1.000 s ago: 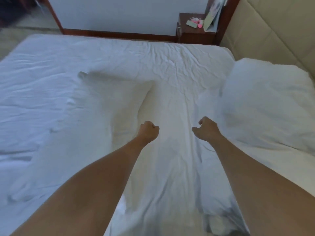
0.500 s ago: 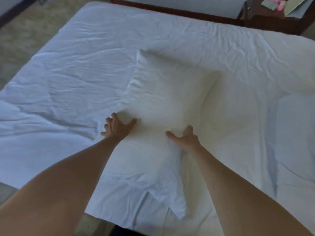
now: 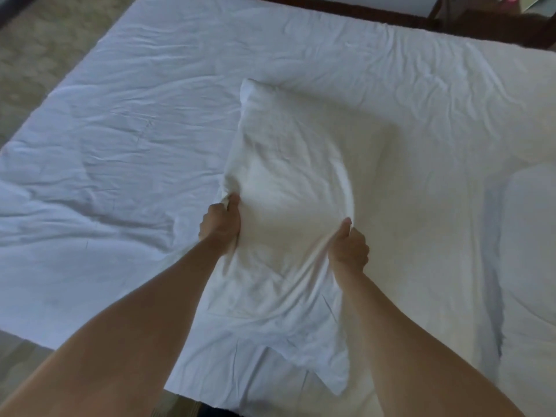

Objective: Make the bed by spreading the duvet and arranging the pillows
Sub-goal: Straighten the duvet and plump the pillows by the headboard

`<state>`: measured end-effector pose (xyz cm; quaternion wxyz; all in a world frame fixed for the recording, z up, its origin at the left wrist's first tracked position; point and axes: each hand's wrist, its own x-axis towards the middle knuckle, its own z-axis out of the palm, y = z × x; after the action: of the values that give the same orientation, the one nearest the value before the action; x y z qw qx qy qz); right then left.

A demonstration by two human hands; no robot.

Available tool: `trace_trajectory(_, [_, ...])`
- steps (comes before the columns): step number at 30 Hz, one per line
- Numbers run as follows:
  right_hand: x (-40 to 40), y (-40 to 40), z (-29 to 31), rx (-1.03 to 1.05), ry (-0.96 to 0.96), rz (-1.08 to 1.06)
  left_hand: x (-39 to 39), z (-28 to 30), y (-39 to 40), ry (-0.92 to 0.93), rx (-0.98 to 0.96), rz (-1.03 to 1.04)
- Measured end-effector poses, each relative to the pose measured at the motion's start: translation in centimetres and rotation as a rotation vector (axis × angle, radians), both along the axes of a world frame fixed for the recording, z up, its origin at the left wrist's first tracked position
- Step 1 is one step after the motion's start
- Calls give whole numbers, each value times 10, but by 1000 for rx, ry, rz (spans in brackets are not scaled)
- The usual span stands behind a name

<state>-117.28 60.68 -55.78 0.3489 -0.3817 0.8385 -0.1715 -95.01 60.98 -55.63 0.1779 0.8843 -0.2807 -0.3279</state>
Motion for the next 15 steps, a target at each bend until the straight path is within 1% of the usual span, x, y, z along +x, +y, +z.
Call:
trace_trajectory(3, [-22,-6,32,-79,-3,-83,-35,31,0,-45,-83,107])
trace_trajectory(7, [-69,-17,84,-187,14,-116,-92,75,4,-29,-182,245])
trace_trajectory(10, [-123,-15,121,-253,11,-145,-148,117,6,-14,-234,254])
trace_trajectory(15, [-236,14,180,-278,39,-258,-265,197,12,42,-384,163])
